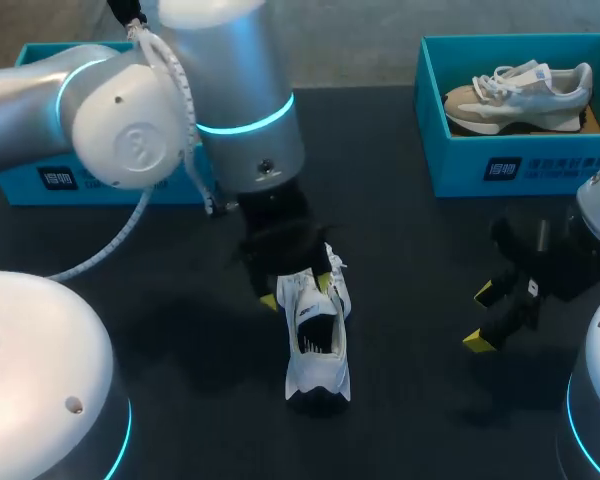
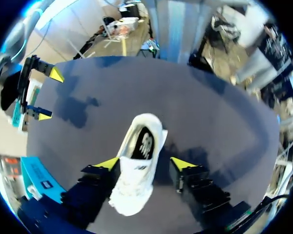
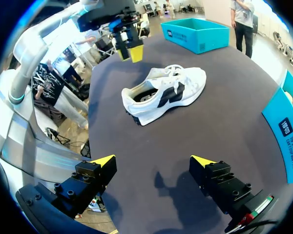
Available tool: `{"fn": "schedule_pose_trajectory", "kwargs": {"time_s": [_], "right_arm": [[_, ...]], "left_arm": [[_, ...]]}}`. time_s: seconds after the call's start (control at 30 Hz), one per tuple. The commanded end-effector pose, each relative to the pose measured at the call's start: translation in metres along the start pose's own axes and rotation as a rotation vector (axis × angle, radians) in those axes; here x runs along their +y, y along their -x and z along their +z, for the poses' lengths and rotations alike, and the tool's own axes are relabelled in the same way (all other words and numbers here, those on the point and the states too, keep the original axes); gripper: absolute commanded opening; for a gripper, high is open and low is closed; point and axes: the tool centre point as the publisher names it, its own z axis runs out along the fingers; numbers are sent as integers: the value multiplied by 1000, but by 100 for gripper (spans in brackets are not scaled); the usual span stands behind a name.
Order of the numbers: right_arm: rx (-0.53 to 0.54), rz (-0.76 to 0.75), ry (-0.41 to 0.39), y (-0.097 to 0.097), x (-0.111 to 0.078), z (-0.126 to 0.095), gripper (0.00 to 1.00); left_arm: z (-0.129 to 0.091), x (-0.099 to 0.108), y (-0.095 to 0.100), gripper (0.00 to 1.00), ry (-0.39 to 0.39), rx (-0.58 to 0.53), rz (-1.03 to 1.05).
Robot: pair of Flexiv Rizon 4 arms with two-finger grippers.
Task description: Take the shoe out of the shoebox, open the shoe tongue, remove and reinsert the insole, then place the shoe into the shoebox
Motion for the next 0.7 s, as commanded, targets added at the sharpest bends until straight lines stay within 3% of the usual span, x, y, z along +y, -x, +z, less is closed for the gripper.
{"fn": "schedule_pose_trajectory", "kwargs": {"time_s": [0.03, 0.1, 0.63, 0.7], "right_arm": [[-3, 0, 1, -1, -1, 0, 100], [-3, 0, 1, -1, -1, 0, 100], [-3, 0, 1, -1, -1, 0, 100], [-3, 0, 1, -1, -1, 0, 100]], "left_arm": [[2, -13, -6, 100, 4, 13, -83], [1, -24, -9, 100, -42, 7, -84], [-1, -29, -11, 100, -18, 5, -100], [7, -36, -4, 100, 26, 31, -230]]}}
